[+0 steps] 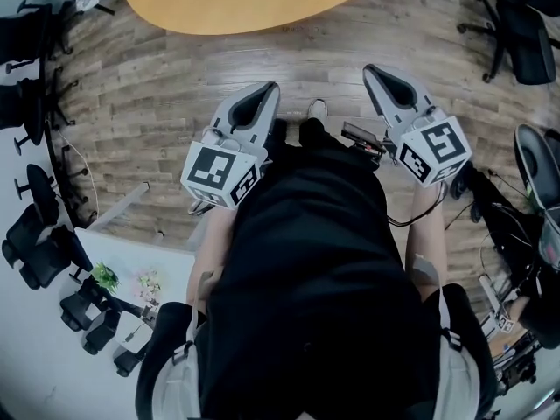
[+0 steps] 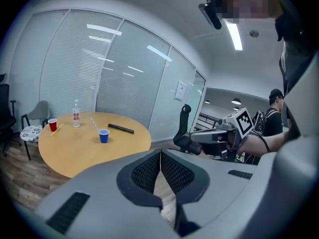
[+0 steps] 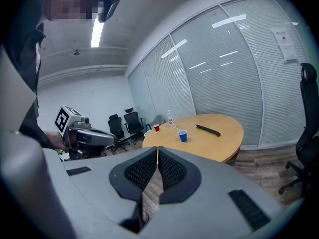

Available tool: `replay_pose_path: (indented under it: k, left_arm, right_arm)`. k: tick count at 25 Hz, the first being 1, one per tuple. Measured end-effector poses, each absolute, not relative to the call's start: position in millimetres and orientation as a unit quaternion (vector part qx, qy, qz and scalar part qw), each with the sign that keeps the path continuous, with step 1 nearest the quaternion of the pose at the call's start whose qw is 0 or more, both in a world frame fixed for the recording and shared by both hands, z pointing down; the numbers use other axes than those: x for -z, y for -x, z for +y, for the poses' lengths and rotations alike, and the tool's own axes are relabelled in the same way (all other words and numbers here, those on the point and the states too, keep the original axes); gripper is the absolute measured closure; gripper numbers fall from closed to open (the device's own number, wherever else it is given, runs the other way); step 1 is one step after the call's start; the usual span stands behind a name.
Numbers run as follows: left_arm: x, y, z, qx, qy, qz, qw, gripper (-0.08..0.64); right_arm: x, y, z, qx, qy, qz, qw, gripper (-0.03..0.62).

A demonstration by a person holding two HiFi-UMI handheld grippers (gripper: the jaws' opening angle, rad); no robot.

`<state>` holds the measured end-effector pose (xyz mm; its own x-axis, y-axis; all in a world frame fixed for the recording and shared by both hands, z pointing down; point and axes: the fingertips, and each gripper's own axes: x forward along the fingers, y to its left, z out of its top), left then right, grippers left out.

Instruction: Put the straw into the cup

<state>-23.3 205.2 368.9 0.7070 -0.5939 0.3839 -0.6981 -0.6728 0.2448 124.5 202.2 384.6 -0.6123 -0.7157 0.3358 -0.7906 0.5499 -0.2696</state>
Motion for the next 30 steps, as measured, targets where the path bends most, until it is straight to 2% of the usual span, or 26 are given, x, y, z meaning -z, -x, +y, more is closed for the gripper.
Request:
replay_pose_path:
  k: [7,19,30]
  left_arm:
    - [-356,11,193,-0.119,-0.916,-0.34,0.178,0.543]
    - [-350,36,192,-0.109,-0.914,-0.347,0.179,0.543]
    - [-351,40,196,-0.107,-0.913,-0.35,0.178,0.543]
  right_arm:
    - [-373,-126,201,-0.186,-0.43,-0.879,0.085,0.574]
    - [-357,-84,198,-0.169,-0.384,-0.903,0.088,0.575]
    - [-351,-82,199,-0.169,-0.389,-0.903,0.073,0.575]
